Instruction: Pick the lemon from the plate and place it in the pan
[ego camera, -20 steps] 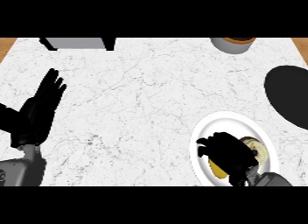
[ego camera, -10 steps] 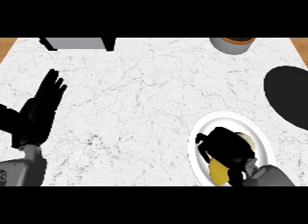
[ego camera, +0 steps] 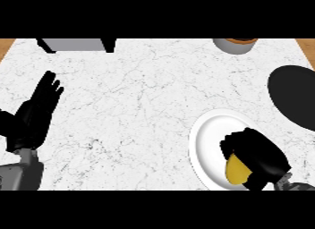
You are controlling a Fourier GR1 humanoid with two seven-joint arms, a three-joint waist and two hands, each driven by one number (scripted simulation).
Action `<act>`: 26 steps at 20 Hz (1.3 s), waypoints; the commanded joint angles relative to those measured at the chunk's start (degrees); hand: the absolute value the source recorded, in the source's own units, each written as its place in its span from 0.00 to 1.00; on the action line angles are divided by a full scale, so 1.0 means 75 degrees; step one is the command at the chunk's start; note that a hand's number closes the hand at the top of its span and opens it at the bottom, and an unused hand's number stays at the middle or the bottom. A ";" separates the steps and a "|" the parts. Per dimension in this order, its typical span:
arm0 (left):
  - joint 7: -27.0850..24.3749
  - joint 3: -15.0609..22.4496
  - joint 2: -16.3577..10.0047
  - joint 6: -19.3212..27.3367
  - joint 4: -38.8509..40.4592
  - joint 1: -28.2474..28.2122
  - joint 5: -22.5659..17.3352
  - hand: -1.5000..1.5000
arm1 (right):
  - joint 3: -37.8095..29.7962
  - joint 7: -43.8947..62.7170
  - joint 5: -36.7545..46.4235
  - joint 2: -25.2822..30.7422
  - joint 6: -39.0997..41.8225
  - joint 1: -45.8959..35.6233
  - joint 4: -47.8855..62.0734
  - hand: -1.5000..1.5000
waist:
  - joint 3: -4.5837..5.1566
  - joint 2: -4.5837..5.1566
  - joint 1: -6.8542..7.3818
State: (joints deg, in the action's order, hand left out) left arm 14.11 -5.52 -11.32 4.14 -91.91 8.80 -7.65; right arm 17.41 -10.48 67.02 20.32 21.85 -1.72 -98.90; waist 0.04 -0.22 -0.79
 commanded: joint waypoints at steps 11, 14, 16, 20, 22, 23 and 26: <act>-0.0078 -0.0083 -0.0053 -0.0218 -0.0262 -0.0416 -0.0084 0.50 | -0.2378 0.1681 -0.0768 0.0025 0.0347 0.0441 -0.4517 1.00 | 0.0000 -0.0003 0.0040; -0.0091 -0.0003 0.0095 -0.0140 -0.0020 -0.0128 0.0032 0.50 | -0.3136 0.1812 -0.1376 -0.0055 0.0733 -0.0020 -0.4381 1.00 | -0.0003 0.0023 0.0075; 0.0174 -0.0065 -0.0069 -0.0149 -0.0148 -0.0070 0.0081 0.50 | -0.3883 0.1667 -0.1904 0.0064 0.0832 -0.0127 -0.4273 1.00 | -0.0005 0.0023 0.0079; 0.0345 0.0044 0.0115 0.0032 -0.0058 0.0345 0.0165 0.50 | -0.4619 0.1948 -0.2390 0.0239 0.1105 -0.1246 -0.3202 1.00 | -0.0006 0.0032 0.0105; -0.0188 0.0111 0.0287 -0.0046 0.0063 0.0028 0.0210 0.50 | -0.4626 0.2118 -0.2085 0.0104 0.0605 -0.1548 -0.2527 1.00 | -0.0004 0.0039 0.0144; 0.0117 0.0027 0.0172 -0.0068 -0.0266 -0.0007 0.0108 0.50 | -0.4989 0.1500 -0.2095 0.0365 0.0172 -0.1405 -0.1964 1.00 | -0.0008 0.0036 0.0148; 0.0292 -0.0272 -0.0125 -0.0282 0.0103 0.0351 -0.0085 0.50 | -0.5620 0.1008 -0.2572 0.0766 0.0006 -0.1935 -0.0810 1.00 | -0.0009 0.0050 0.0144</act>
State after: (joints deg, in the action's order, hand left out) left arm 15.20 -5.43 -10.37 3.44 -92.89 9.46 -6.85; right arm -19.38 0.71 50.52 23.49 24.58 -12.00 -114.55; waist -0.01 0.04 0.17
